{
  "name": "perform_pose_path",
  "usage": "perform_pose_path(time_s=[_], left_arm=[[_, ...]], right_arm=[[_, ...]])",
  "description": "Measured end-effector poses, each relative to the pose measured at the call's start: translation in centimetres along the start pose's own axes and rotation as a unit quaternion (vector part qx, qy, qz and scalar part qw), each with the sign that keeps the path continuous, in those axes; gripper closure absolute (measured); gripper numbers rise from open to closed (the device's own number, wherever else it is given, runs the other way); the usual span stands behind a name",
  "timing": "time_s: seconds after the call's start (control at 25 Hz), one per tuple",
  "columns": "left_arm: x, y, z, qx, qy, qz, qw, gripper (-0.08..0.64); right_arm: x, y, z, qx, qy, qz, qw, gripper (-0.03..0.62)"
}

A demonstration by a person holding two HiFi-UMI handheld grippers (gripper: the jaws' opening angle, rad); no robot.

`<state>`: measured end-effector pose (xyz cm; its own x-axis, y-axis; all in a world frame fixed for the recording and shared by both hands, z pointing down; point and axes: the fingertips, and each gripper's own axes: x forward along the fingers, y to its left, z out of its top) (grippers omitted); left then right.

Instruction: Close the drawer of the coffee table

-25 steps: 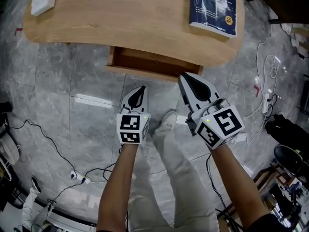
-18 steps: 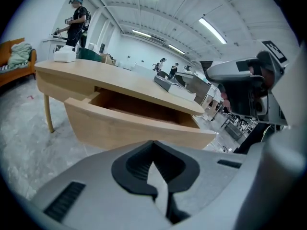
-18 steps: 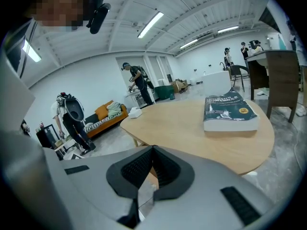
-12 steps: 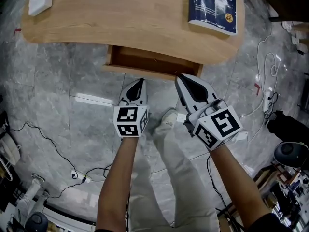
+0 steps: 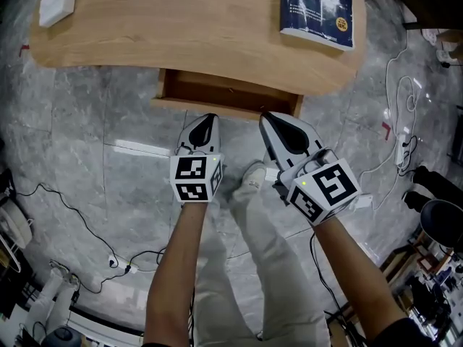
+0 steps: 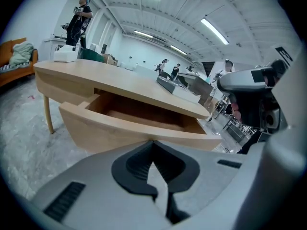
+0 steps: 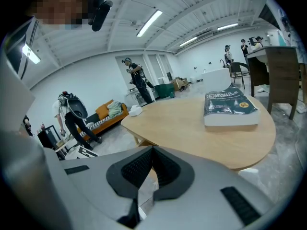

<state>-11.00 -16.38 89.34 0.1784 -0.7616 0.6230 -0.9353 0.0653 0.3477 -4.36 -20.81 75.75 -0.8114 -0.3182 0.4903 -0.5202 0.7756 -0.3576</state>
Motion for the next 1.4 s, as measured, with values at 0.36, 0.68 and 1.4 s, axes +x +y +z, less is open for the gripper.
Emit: perform_pose_path(time_s=[0.36, 0.68, 1.4], left_arm=[[0.2, 0.0, 0.0, 0.011, 0.022, 0.000, 0.9997, 0.557], [0.3, 0.0, 0.1, 0.005, 0.033, 0.002, 0.9994, 0.557], [2.7, 0.7, 2.7, 0.031, 0.039, 0.004, 0.9988, 0.557]], right_arm=[[0.3, -0.1, 0.0, 0.004, -0.003, 0.001, 1.000, 0.581], [0.3, -0.5, 0.0, 0.006, -0.002, -0.001, 1.000, 0.581], [0.1, -1.9, -0.2, 0.019, -0.006, -0.016, 1.000, 0.581]])
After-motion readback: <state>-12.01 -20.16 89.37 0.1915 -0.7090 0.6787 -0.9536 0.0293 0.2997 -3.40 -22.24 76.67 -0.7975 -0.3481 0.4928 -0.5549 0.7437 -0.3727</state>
